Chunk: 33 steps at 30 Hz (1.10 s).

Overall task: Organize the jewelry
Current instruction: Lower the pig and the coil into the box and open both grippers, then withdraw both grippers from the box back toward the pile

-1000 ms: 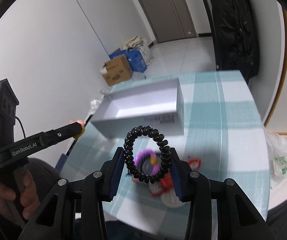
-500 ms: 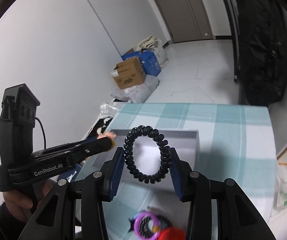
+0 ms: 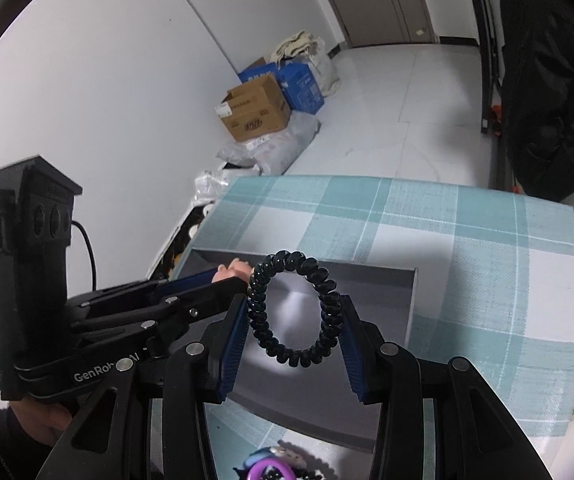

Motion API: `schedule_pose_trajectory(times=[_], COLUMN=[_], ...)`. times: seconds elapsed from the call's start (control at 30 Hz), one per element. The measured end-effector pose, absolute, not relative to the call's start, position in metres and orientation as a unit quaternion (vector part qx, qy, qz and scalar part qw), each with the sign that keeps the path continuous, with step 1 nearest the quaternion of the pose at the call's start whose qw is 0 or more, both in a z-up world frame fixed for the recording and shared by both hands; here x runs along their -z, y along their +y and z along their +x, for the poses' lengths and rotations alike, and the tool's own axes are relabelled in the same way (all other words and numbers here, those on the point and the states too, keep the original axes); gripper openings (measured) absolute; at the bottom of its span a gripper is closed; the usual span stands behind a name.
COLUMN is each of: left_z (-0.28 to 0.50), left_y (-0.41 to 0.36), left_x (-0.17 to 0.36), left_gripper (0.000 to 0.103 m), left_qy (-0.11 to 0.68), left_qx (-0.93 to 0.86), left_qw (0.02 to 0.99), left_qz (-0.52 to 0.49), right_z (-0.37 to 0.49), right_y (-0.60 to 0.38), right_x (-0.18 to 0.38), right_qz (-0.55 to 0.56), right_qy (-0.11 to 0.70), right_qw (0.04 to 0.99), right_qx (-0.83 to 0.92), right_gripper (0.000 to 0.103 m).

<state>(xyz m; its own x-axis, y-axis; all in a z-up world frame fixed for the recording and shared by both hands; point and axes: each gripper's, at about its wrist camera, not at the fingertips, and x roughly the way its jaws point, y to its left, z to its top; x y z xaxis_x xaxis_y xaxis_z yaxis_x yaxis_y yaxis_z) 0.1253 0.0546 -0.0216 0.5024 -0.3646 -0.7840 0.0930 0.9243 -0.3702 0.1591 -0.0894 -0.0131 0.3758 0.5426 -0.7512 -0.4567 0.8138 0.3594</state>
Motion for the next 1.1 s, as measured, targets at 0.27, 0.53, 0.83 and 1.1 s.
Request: schedule_pose_trajectory(times=[0.27,0.53,0.83,1.1], left_z=[0.134,0.128,0.105,0.076], left_y=[0.059,0.061,0.076,0.072], left_x=[0.028,0.021,0.006,-0.008], left_gripper=[0.021,0.052,0.055,0.069], left_qy=[0.486,0.464,0.415,0.372], left_qx=[0.137,0.155,0.132,0.112], left_qw=[0.849,0.857,0.880,0.903], left_qz=[-0.155,-0.163,-0.188,-0.184], right_z=[0.164,0.153,0.126,0.091], right_y=[-0.090,-0.102,-0.132,-0.151], right_x=[0.025,0.013,-0.014,-0.029], right_qz=[0.058,0.066,0.073,0.062], right_qy=[0.485,0.463,0.403,0.357], right_qw=[0.826,0.835,0.870,0.897], right_qx=[-0.283,-0.290,-0.276,-0.254], right_gripper=[0.048,0.063,0.081,0.097])
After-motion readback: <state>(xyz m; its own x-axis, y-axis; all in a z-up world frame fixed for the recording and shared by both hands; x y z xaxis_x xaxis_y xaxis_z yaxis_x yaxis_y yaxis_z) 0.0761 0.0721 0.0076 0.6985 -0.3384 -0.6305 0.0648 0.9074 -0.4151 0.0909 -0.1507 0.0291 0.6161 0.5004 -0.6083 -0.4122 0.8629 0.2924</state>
